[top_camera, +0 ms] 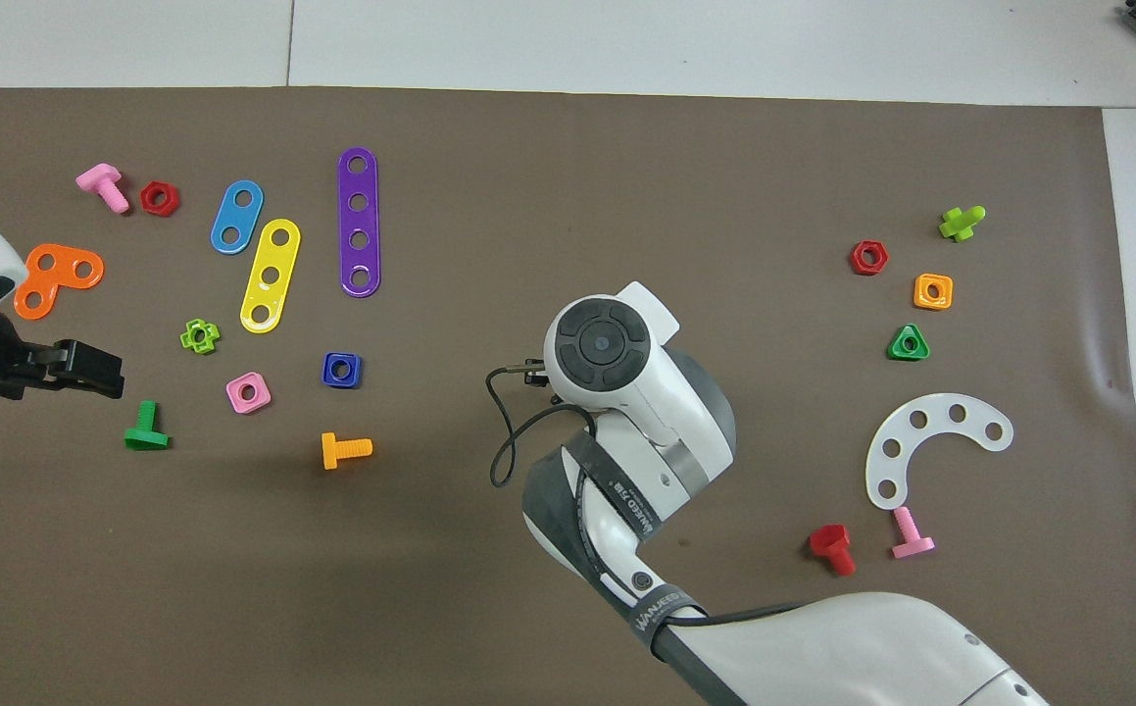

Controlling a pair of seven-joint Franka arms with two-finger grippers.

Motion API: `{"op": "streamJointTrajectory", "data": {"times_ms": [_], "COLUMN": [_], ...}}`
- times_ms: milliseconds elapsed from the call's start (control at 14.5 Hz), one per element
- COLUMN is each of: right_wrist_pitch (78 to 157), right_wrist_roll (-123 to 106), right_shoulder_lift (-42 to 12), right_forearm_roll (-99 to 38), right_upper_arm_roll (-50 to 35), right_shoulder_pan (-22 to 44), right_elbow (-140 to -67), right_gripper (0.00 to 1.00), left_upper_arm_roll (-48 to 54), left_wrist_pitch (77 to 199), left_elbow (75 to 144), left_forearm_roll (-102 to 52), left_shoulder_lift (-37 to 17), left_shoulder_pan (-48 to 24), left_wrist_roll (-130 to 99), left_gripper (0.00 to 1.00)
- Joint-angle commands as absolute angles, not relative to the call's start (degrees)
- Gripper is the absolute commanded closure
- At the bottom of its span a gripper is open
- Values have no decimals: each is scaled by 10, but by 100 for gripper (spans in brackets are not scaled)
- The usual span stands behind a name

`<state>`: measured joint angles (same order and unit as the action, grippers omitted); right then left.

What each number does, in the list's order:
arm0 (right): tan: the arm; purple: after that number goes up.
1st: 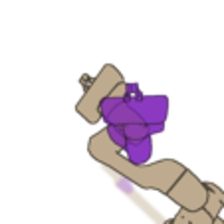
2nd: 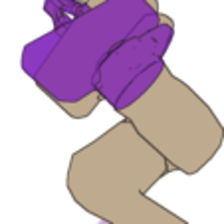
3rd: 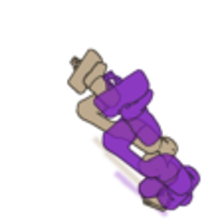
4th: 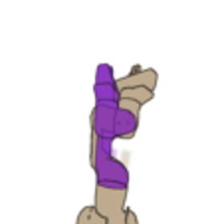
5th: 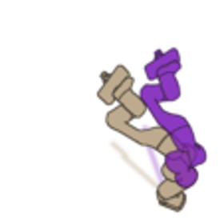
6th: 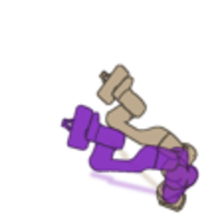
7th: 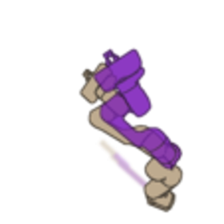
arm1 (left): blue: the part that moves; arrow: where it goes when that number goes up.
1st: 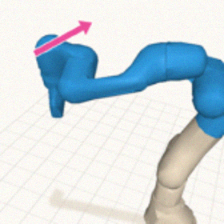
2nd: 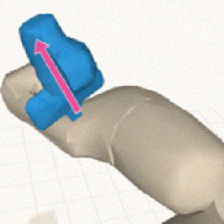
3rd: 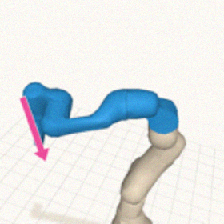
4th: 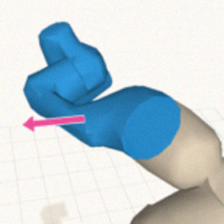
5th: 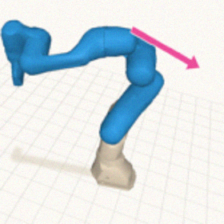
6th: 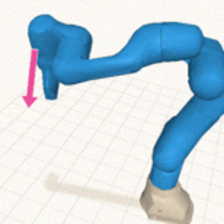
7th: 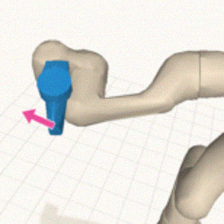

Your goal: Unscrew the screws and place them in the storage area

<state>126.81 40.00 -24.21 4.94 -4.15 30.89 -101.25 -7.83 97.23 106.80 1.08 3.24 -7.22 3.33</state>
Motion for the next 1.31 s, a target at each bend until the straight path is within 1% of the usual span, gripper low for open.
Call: {"op": "streamJointTrajectory", "data": {"times_ms": [0,69,344,550,757,894,1032,1169,1238], "right_wrist_pitch": [1272,1270,1270,1269,1269,1269,1270,1270,1270], "right_wrist_roll": [403,401,396,396,397,397,396,394,385], "right_shoulder_lift": [-224,-220,-216,-214,-213,-206,-197,-189,-178], "right_forearm_roll": [59,59,59,59,59,59,58,58,58], "right_upper_arm_roll": [-41,-41,-41,-41,-42,-41,-42,-41,-41], "right_shoulder_pan": [309,309,308,309,309,309,309,305,301], "right_elbow": [-1033,-1034,-1043,-1046,-1049,-1051,-1057,-1063,-1070], "right_gripper": [38,40,44,46,59,79,100,100,100], "left_upper_arm_roll": [-77,-77,-77,-77,-77,-76,-76,-77,-77], "left_wrist_pitch": [977,976,978,983,992,991,975,937,923], "left_elbow": [1026,1017,1016,1015,1010,990,951,916,910], "left_forearm_roll": [23,23,22,23,23,22,22,25,26], "left_shoulder_lift": [29,29,33,33,31,23,7,-4,-9], "left_shoulder_pan": [-81,-86,-86,-89,-105,-108,-108,-108,-111], "left_wrist_roll": [26,27,32,32,26,27,27,27,26], "left_gripper": [0,0,0,0,0,0,0,0,0]}}
